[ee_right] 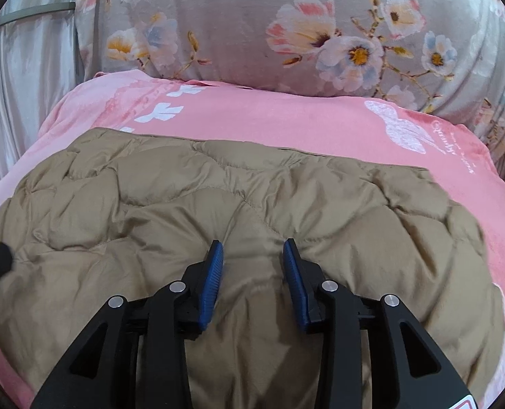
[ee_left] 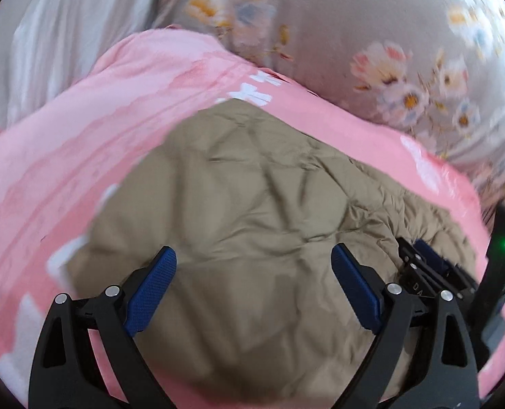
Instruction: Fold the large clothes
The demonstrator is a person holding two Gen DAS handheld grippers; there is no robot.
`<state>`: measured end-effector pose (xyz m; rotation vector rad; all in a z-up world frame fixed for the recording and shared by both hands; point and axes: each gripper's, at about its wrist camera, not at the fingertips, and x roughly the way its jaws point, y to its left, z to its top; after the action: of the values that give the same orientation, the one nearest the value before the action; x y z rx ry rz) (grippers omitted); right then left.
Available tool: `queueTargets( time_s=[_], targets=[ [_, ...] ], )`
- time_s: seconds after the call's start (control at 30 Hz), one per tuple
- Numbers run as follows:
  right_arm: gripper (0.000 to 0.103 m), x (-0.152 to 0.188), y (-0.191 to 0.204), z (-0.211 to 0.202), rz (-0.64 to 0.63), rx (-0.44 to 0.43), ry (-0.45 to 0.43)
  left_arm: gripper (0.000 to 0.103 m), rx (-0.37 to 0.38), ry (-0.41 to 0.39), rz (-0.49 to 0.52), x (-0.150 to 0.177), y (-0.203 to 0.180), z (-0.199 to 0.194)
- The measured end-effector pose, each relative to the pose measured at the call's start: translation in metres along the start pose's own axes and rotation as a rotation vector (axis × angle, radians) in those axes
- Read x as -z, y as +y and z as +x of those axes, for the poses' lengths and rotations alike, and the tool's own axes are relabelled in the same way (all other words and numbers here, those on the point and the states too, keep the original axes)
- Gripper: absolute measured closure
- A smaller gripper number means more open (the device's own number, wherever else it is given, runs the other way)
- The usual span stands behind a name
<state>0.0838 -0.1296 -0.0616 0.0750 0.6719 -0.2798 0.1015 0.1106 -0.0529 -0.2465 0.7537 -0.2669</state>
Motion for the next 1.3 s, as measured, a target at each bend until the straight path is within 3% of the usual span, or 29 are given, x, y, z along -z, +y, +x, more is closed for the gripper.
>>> queueTargets(
  time_s=[0.13, 0.23, 0.37, 0.43, 0.5, 0.57, 0.6, 0.67, 0.7, 0.77, 0.83, 0.93, 1.07, 1.23, 1.3],
  targets=[
    [0.067, 0.010, 0.013, -0.037, 0.052, -0.135, 0.023, 0.010, -0.087, -0.008, -0.158, -0.002, 0.058, -0.029],
    [0.065, 0.020, 0.026, -0.044, 0.002, -0.116, 0.020, 0.010, -0.099, 0.054, -0.202, 0.003, 0.078, -0.019],
    [0.065, 0.032, 0.031, -0.040, -0.022, -0.114, 0.028, 0.010, 0.021, 0.132, -0.247, 0.015, 0.074, 0.005],
    [0.065, 0.034, 0.028, -0.037, -0.006, -0.133, 0.032, 0.010, 0.039, 0.152, -0.256, 0.018, 0.067, 0.015],
    [0.065, 0.036, 0.023, -0.033, 0.016, -0.158, 0.038, 0.017, 0.038, 0.129, -0.240, 0.016, 0.058, 0.017],
    [0.065, 0.037, 0.021, -0.030, 0.029, -0.174, 0.045, 0.038, 0.043, 0.128, -0.228, 0.013, 0.049, 0.015],
    [0.065, 0.038, 0.021, -0.029, 0.033, -0.179, 0.049, 0.043, 0.039, 0.118, -0.211, 0.009, 0.043, 0.012],
    [0.065, 0.037, 0.018, -0.029, 0.049, -0.196, 0.053, 0.066, 0.021, 0.091, -0.171, 0.002, 0.032, 0.004],
    [0.065, 0.037, 0.016, -0.030, 0.059, -0.205, 0.053, 0.070, 0.026, 0.069, -0.148, -0.003, 0.026, -0.004],
    [0.075, 0.033, 0.003, -0.041, 0.111, -0.231, 0.063, 0.081, 0.057, 0.041, -0.120, -0.013, 0.013, -0.017],
    [0.103, 0.030, -0.015, -0.056, 0.167, -0.275, 0.066, 0.084, 0.083, 0.010, -0.081, -0.022, 0.000, -0.033],
    [0.103, 0.030, -0.033, -0.072, 0.176, -0.280, 0.097, 0.086, 0.105, -0.029, -0.032, -0.028, -0.018, -0.052],
    [0.103, 0.041, -0.040, -0.062, 0.204, -0.322, 0.191, 0.088, 0.145, -0.065, 0.005, -0.032, -0.041, -0.070],
    [0.100, 0.047, -0.030, -0.045, 0.245, -0.347, 0.224, 0.089, 0.183, -0.083, 0.113, -0.033, -0.076, -0.088],
    [0.100, 0.044, -0.022, -0.037, 0.254, -0.396, 0.241, 0.089, 0.200, -0.101, 0.153, -0.036, -0.091, -0.095]
  ],
)
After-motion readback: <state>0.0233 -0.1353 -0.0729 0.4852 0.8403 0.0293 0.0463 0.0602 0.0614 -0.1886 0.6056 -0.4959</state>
